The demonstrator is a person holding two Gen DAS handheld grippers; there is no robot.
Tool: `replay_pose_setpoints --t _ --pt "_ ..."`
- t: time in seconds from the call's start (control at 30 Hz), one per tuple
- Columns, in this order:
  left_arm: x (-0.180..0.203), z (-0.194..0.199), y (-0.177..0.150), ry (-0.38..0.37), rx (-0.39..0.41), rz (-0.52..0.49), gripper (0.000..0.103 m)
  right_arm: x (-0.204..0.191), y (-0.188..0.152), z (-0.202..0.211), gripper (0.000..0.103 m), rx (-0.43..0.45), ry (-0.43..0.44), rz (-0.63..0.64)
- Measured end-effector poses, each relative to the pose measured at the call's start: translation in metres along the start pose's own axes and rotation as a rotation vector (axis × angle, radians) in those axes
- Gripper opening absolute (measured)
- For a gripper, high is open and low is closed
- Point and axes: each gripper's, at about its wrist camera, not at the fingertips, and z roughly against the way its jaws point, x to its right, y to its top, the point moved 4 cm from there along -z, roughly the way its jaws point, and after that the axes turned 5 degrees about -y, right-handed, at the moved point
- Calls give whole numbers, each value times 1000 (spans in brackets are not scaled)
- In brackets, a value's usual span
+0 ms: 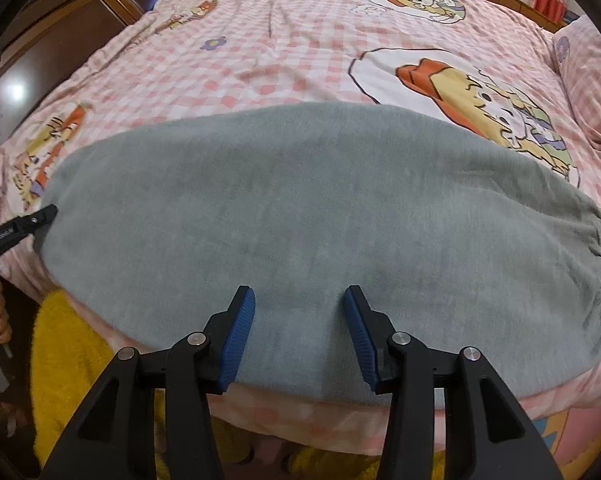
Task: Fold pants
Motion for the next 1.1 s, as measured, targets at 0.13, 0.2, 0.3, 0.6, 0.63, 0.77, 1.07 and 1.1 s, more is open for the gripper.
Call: replay_pose_setpoints --t 0.13,0.2,0.3,0.6,0.63,0.77,1.07,1.1 --pt "7 15 5 -48 24 18 12 -11 5 6 48 7 30 21" --pt "14 24 10 -75 35 12 12 -15 5 7 48 12 36 34" --pt "31 35 15 -122 44 -9 12 -18 4 8 48 8 42 40" --pt "92 26 7 -175 0 -124 12 -14 10 11 48 8 80 13" --pt "96 21 4 -173 -9 -131 12 -17 13 11 48 10 83 20" --pt "114 2 -11 -184 -63 -174 13 -26 20 9 48 11 83 38" --pt "133 -2 -31 -249 -111 -217 51 -46 27 -3 48 -29 181 18" --pt "134 2 -31 -247 -104 -230 52 -47 28 -3 48 -33 193 13"
